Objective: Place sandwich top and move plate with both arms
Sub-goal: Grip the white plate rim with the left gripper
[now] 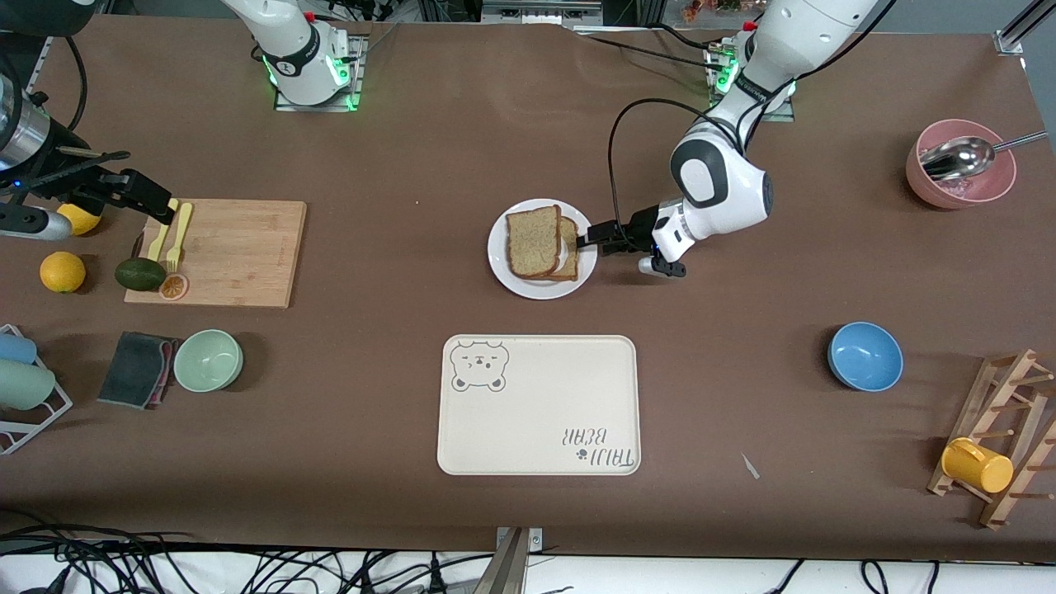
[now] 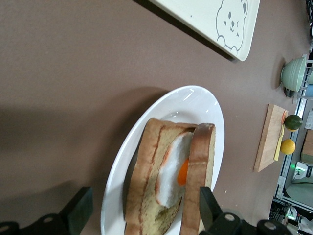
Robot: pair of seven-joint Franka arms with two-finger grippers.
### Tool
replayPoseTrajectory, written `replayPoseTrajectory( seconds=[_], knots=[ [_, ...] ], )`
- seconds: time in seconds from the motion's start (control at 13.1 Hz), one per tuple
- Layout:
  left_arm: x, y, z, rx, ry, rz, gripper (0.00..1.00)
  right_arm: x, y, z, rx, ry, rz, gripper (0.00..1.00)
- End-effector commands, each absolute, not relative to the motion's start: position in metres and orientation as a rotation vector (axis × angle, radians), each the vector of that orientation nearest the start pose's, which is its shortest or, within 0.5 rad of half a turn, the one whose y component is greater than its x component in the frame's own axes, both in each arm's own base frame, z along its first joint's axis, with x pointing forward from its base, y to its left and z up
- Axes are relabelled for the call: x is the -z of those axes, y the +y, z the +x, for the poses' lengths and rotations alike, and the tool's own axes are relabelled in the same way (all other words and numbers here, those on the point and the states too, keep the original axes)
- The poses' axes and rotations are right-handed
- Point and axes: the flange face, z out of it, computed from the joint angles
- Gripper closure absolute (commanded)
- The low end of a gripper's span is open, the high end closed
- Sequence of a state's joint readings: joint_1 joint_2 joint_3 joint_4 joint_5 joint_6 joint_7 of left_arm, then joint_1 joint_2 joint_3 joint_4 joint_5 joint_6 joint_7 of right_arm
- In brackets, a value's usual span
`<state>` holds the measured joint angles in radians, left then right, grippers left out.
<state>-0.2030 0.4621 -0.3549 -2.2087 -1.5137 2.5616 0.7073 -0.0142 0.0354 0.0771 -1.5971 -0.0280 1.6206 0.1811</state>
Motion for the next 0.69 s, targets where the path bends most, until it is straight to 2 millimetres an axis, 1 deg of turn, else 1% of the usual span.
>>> replayPoseTrajectory(
  seconds=[0.0, 0.15, 0.23, 0.31, 0.53, 0.61],
  knots=[
    [-0.15, -0.282, 0.466, 0.076, 0.192, 2.26, 0.04, -0.598, 0.026, 0.566, -0.024, 0.187, -3.165, 0.0],
    [-0.151, -0.279, 0.468, 0.066, 0.177, 2.264, 0.04, -0.598, 0.024, 0.566, -0.025, 0.183, -3.164, 0.0],
    [-0.149, -0.275, 0.469, 0.044, 0.136, 2.267, 0.03, -0.598, 0.024, 0.566, -0.025, 0.183, -3.164, 0.0],
    [-0.143, -0.273, 0.467, 0.034, 0.103, 2.272, 0.03, -0.598, 0.023, 0.566, -0.024, 0.185, -3.165, 0.0],
    [-0.138, -0.271, 0.457, 0.037, 0.058, 2.28, 0.04, -0.597, 0.019, 0.566, -0.029, 0.195, -3.165, 0.01],
    [-0.137, -0.271, 0.453, 0.04, 0.041, 2.284, 0.06, -0.596, 0.016, 0.566, -0.034, 0.197, -3.165, 0.0]
  ],
)
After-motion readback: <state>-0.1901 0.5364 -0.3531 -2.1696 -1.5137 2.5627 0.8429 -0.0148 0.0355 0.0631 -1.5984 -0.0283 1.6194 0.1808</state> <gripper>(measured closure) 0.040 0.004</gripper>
